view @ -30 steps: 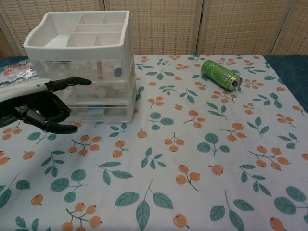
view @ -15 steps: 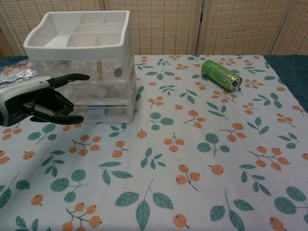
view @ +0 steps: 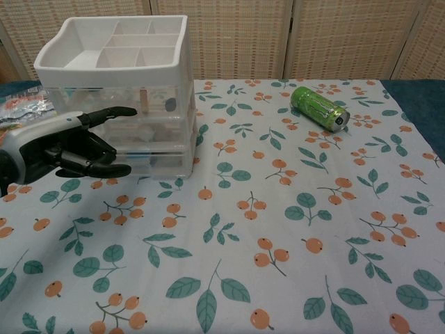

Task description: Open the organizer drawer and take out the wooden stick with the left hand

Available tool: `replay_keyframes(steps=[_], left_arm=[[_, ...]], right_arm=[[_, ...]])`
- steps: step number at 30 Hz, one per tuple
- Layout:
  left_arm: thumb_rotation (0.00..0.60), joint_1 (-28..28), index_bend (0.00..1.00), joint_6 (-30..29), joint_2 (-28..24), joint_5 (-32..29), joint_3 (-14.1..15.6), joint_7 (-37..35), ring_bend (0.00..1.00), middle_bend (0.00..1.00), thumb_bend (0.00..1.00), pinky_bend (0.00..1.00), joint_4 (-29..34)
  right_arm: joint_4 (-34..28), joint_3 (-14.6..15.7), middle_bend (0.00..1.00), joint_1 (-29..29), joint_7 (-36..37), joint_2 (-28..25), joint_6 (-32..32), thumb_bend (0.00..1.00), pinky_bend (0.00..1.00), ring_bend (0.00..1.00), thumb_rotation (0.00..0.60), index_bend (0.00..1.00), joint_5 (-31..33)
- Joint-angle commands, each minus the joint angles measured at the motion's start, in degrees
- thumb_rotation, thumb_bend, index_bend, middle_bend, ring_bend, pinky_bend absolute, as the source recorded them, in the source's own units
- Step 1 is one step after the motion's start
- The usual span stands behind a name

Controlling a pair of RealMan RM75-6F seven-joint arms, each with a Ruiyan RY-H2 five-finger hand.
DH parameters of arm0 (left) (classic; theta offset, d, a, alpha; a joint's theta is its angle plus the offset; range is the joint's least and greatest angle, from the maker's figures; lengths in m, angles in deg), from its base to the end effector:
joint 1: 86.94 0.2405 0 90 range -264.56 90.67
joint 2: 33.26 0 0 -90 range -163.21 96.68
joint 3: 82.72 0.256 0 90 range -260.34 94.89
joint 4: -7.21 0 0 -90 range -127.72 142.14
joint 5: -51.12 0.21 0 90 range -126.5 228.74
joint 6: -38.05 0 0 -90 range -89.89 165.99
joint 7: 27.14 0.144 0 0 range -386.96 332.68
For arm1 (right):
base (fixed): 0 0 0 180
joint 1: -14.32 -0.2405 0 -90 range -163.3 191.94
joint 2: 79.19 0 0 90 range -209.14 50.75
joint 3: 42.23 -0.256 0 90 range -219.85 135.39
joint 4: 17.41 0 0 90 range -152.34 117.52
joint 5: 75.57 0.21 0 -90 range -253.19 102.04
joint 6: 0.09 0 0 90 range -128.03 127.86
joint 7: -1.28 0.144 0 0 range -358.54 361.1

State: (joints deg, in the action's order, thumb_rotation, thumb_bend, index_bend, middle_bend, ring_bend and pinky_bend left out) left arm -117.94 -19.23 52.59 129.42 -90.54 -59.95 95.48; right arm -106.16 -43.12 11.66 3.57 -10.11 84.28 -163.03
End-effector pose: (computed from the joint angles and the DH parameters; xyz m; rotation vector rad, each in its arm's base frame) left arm -0.1833 0.2928 -0.0060 -1.4850 -1.8001 -1.4084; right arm -0.3216 -0.1617 0.1289 1.3876 -1.0015 0.9089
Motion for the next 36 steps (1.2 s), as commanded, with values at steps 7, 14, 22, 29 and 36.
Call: replay_keyframes(steps=[7, 14, 22, 29, 36], left_arm=[[0.6, -0.27, 0.06, -0.52, 1.19, 0.85, -0.37, -2.27, 0.94, 0.86, 0.16, 1.0, -0.94], [0.6, -0.69, 0.09, -0.1, 1.41, 1.34, -0.42, -4.45, 0.94, 0.86, 0.16, 1.0, -1.91], [0.6, -0.61, 0.14, -0.45, 1.58, 1.35, -0.3, -4.75, 0.94, 0.86, 0.16, 1.0, -2.24], [0.6, -0.15, 0.16, -1.1, 1.55, 1.64, 0.2, -4.87, 0.94, 0.86, 0.16, 1.0, -2.16], [0.6, 0.74, 0.16, -2.1, 1.37, 2.11, 1.06, -4.95, 0.94, 0.86, 0.16, 1.0, -1.83]], right_arm=[[0.02, -0.03, 0.14, -0.01, 0.05, -0.14, -0.54, 0.18, 0.03, 0.09, 0.6, 0.06, 0.45], [-0.38, -0.17, 0.14, 0.11, -0.3, -0.48, -0.51, 0.18, 0.03, 0.09, 0.6, 0.06, 0.77], [-0.48, -0.12, 0.14, 0.2, -0.42, -0.43, -0.62, 0.18, 0.03, 0.09, 0.6, 0.06, 0.84], [-0.6, -0.16, 0.14, 0.17, -0.62, -0.43, -0.72, 0.18, 0.03, 0.1, 0.6, 0.06, 0.84], [-0.84, -0.14, 0.14, 0.28, -0.86, -0.49, -0.68, 0.18, 0.03, 0.1, 0.6, 0.06, 0.91]])
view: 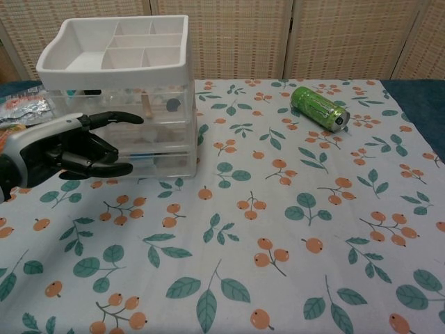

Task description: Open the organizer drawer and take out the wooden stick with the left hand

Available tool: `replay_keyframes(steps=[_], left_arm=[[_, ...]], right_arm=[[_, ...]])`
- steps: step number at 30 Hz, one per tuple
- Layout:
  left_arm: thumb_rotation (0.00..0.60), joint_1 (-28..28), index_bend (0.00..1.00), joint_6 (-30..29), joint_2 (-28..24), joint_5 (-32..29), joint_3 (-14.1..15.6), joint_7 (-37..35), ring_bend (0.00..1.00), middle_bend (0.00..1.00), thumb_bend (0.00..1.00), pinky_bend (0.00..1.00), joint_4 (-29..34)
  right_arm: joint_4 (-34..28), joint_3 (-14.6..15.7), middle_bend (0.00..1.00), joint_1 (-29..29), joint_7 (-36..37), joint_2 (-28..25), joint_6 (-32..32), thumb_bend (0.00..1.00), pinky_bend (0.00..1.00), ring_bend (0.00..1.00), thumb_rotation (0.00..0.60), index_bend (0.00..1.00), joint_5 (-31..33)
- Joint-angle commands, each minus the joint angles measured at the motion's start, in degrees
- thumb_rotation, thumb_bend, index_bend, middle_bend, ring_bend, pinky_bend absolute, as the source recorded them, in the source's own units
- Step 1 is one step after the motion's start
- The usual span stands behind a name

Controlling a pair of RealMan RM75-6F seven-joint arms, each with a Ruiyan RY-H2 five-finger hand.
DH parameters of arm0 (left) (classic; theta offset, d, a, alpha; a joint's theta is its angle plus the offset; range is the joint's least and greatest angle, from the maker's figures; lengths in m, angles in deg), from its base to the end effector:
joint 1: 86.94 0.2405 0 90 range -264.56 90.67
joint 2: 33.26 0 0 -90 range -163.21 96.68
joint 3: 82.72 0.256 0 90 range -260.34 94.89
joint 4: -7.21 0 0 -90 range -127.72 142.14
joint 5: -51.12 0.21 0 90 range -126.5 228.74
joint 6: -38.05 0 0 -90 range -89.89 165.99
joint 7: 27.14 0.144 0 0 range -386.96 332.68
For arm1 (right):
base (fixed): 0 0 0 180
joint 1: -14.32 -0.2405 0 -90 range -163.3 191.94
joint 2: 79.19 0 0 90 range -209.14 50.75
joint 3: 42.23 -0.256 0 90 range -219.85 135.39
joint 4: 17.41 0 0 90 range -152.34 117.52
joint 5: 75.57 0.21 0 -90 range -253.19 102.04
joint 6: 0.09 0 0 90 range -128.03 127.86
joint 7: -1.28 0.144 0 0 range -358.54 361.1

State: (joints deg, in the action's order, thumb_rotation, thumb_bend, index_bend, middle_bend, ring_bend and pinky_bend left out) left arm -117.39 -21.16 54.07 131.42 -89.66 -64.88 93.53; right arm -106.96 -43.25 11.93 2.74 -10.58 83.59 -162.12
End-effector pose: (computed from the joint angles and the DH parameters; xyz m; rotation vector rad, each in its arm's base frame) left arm -0.1861 0.2893 -0.0105 -1.4423 -1.8475 -1.4665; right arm -0.3230 -0.1605 0.1298 1.3801 -1.0112 0.8849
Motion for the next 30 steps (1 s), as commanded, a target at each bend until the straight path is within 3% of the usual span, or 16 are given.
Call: replay_keyframes(steps=[1, 12, 22, 30], left_arm=[[0.6, 0.33, 0.16, -0.27, -0.2, 0.23, 0.38, -0.09, 0.94, 0.86, 0.16, 1.0, 0.26], [0.6, 2.3, 0.13, -2.62, -2.0, 1.37, 2.12, 1.77, 0.94, 0.85, 0.16, 1.0, 2.99], [0.6, 4.68, 0.15, -9.43, -7.86, 4.82, 2.58, 14.08, 0.94, 0.85, 0.16, 1.0, 8.76], [0.6, 3.98, 0.15, -8.56, -12.29, 3.74, 1.69, 21.88, 0.94, 0.84, 0.16, 1.0, 11.93]], right_arm=[[-0.08, -0.02, 0.14, 0.02, -0.08, -0.03, 0.03, 0.18, 0.03, 0.1, 0.6, 0.06, 0.02], [-0.2, -0.06, 0.14, 0.1, -0.16, -0.05, 0.04, 0.18, 0.03, 0.1, 0.6, 0.06, 0.08], [-0.03, -0.04, 0.14, -0.03, 0.04, 0.04, -0.38, 0.18, 0.03, 0.1, 0.6, 0.06, 0.15], [0.41, -0.01, 0.14, 0.06, 0.5, 0.23, -0.41, 0.18, 0.03, 0.1, 0.6, 0.06, 0.23]])
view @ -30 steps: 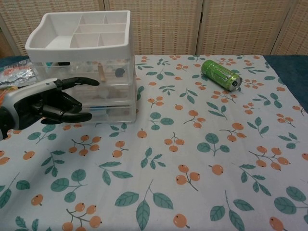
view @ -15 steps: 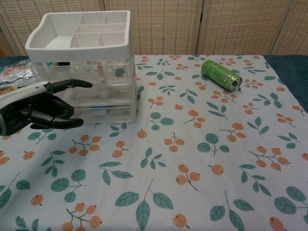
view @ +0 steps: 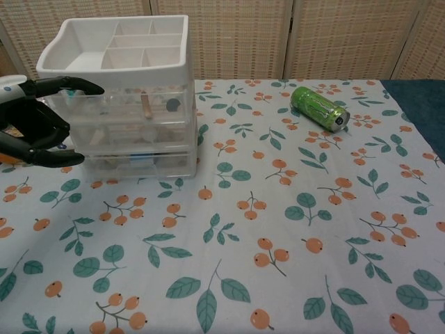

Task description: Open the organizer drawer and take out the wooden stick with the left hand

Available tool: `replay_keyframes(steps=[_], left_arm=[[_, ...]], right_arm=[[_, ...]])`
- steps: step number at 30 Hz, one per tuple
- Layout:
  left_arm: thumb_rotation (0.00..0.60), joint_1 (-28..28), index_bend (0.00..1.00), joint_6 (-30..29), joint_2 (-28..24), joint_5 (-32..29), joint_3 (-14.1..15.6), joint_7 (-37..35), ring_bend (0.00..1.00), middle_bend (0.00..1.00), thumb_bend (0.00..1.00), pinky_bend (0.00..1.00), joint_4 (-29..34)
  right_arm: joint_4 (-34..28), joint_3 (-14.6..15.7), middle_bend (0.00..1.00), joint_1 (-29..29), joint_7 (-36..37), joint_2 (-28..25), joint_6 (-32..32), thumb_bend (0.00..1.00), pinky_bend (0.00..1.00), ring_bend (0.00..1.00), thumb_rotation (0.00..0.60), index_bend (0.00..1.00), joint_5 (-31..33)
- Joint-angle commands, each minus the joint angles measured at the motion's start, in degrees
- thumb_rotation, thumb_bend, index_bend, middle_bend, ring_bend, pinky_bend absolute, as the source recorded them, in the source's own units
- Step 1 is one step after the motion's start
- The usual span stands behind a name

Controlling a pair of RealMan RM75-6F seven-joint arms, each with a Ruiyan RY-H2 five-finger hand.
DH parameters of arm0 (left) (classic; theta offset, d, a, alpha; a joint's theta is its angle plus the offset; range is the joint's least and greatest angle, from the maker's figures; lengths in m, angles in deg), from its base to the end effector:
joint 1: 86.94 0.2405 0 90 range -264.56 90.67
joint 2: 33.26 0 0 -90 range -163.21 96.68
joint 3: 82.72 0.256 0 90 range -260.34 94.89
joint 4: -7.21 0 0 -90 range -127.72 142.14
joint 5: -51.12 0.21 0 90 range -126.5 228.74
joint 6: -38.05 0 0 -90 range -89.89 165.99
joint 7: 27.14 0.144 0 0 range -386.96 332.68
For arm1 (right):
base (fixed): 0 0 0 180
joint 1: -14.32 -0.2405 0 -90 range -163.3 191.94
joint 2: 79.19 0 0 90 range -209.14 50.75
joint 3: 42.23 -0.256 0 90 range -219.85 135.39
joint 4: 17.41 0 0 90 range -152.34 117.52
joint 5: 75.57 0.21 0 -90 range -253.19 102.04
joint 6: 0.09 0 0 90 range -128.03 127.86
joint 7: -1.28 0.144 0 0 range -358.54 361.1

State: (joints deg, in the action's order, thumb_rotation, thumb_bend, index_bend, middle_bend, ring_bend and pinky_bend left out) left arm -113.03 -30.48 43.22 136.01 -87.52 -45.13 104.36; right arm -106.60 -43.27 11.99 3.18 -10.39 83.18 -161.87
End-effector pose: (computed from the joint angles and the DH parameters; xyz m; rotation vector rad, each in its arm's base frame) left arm -0.1897 0.2654 0.0523 -1.6076 -1.3962 -1.3975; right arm -0.3251 -0.1601 0.1286 1.3769 -1.0224 0.8810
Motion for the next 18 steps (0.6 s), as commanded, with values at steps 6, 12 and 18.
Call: replay_keyframes(steps=[6, 12, 18], left_arm=[[0.6, -1.01, 0.15, 2.12, -2.66, -3.55, -1.38, 6.3, 0.94, 0.84, 0.16, 1.0, 2.12], [0.6, -1.95, 0.15, 4.29, -3.67, -5.71, -1.7, 9.59, 0.94, 0.84, 0.16, 1.0, 3.23], [0.6, -2.19, 0.15, 4.32, -3.9, -7.46, -2.23, 13.09, 0.94, 0.84, 0.16, 1.0, 4.12]], right_arm=[[0.48, 0.06, 0.14, 0.08, 0.44, 0.2, -0.09, 0.18, 0.03, 0.1, 0.6, 0.06, 0.06], [0.77, 0.03, 0.14, 0.1, 0.79, 0.31, -0.14, 0.18, 0.03, 0.1, 0.6, 0.06, 0.14], [1.15, 0.04, 0.14, 0.16, 1.17, 0.48, -0.28, 0.18, 0.03, 0.1, 0.6, 0.06, 0.33]])
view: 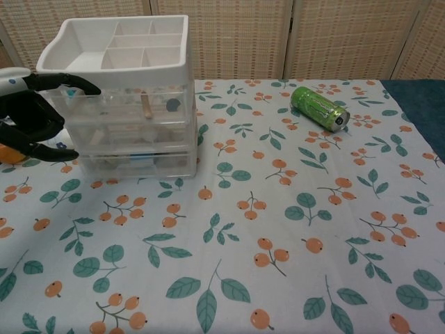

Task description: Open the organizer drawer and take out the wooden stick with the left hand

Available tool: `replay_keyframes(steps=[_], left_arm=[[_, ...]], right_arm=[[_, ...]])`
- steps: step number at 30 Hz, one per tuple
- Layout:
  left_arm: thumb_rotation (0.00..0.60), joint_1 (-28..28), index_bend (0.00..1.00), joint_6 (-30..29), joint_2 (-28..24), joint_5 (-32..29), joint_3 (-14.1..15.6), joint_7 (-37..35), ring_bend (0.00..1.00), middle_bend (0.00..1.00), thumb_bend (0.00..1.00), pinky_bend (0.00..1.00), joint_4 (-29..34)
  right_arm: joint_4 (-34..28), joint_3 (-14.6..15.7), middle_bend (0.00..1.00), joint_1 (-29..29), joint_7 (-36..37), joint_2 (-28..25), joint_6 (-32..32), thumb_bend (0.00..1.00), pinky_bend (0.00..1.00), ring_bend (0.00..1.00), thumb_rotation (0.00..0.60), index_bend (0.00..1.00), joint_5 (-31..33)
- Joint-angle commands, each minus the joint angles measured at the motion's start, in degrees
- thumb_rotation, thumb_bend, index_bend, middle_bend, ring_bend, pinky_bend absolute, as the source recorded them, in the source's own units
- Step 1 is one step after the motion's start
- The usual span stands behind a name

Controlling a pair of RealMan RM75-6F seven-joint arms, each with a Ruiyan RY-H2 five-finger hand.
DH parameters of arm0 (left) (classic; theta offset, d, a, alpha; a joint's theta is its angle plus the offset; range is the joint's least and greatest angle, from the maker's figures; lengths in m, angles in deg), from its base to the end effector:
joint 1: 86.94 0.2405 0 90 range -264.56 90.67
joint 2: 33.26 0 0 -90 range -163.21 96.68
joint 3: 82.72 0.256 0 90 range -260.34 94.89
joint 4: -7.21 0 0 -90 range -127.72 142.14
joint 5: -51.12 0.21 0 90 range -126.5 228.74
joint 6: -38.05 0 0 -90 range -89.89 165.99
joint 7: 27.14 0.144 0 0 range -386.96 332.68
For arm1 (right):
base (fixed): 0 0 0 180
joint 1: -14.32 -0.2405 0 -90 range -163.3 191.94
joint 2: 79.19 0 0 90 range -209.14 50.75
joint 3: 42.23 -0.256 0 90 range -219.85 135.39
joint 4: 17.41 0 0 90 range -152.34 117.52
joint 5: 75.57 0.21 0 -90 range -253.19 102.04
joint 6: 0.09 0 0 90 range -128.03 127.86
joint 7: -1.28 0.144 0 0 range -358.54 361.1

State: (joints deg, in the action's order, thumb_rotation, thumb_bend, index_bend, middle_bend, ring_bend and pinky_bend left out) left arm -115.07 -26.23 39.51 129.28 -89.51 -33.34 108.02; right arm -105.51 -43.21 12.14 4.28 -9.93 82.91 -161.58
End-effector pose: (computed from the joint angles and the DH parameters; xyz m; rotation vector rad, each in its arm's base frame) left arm -0.1868 0.2794 0.0647 -1.6621 -1.2743 -1.2238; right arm -0.3295 -0.1591 0.1273 1.3687 -1.0365 0.8786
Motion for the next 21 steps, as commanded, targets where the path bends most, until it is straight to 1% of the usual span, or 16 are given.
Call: replay_keyframes(steps=[1, 6, 16, 21], left_arm=[[0.6, -0.21, 0.15, 0.1, -0.3, -1.05, -0.3, 2.05, 0.94, 0.84, 0.16, 1.0, 0.66], [0.6, -0.54, 0.17, 0.29, -0.45, -2.24, -0.69, 4.41, 0.94, 0.84, 0.16, 1.0, 1.38], [0.6, -2.07, 0.2, 1.28, -0.34, -4.95, -1.29, 11.51, 0.95, 0.84, 0.16, 1.0, 2.05], [0.6, -2.62, 0.21, 1.92, -0.22, -5.64, -1.28, 12.8, 0.95, 0.84, 0.16, 1.0, 2.34]], right_arm=[[0.13, -0.02, 0.14, 0.04, 0.15, 0.04, 0.0, 0.18, 0.03, 0.1, 0.6, 0.06, 0.06], [0.57, -0.06, 0.14, 0.1, 0.68, 0.18, -0.09, 0.18, 0.03, 0.1, 0.6, 0.06, 0.26], [1.16, -0.17, 0.14, -0.08, 1.25, 0.39, -0.52, 0.18, 0.03, 0.1, 0.6, 0.06, 0.44], [1.44, -0.15, 0.14, 0.05, 1.43, 0.58, -0.48, 0.18, 0.03, 0.1, 0.6, 0.06, 0.59]])
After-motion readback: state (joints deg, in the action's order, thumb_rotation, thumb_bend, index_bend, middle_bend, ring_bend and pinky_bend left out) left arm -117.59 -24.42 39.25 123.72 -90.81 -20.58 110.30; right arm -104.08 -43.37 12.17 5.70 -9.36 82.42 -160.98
